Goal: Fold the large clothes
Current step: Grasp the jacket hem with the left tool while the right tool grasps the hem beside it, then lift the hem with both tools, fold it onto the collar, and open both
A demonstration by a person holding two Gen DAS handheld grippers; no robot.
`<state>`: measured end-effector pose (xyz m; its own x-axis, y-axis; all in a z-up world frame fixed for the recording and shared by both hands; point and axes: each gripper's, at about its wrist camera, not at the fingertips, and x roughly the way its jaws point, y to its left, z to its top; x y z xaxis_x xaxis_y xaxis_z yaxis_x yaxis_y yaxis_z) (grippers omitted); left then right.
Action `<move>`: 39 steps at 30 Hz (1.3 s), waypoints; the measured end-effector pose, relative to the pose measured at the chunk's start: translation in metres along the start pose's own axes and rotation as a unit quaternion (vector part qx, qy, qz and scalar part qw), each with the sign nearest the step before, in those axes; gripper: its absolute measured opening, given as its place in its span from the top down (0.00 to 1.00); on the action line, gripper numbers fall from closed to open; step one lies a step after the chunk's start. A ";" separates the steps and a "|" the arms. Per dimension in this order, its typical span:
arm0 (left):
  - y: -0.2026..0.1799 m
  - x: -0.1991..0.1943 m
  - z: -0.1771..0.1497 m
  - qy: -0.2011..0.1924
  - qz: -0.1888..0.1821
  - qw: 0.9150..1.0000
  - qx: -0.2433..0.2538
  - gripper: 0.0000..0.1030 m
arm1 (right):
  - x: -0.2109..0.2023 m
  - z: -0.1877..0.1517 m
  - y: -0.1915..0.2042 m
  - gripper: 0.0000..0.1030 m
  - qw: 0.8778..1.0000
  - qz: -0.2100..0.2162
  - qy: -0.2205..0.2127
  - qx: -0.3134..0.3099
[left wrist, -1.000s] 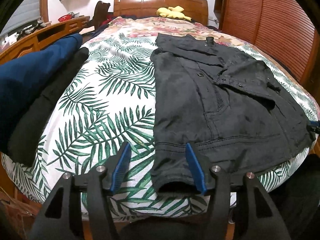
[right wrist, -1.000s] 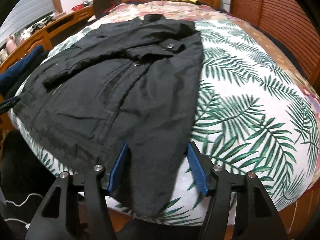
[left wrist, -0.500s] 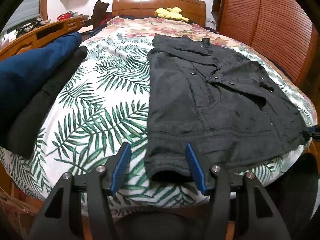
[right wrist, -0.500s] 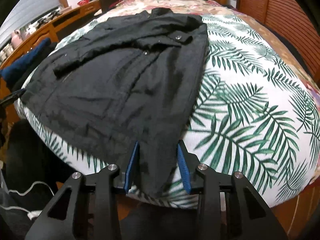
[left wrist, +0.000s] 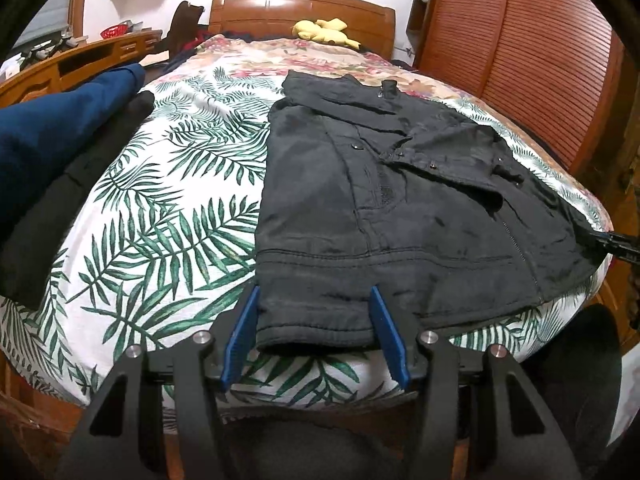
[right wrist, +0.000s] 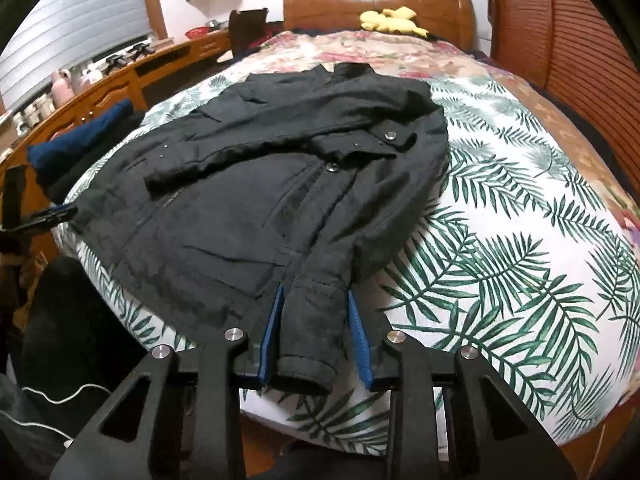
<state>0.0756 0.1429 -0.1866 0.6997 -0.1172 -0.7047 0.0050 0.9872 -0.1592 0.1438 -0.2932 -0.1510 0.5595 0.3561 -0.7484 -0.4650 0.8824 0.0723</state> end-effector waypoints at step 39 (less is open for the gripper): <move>-0.100 -0.246 0.148 -0.275 -0.002 0.958 0.086 0.98 | -0.228 0.133 0.021 0.89 0.967 -0.021 -0.247 -0.054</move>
<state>0.0089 0.0889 0.1048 0.9696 -0.0927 -0.2265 0.0925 0.9956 -0.0113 0.0976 -0.3145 0.1084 0.8262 0.4484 -0.3412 -0.4892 0.8713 -0.0396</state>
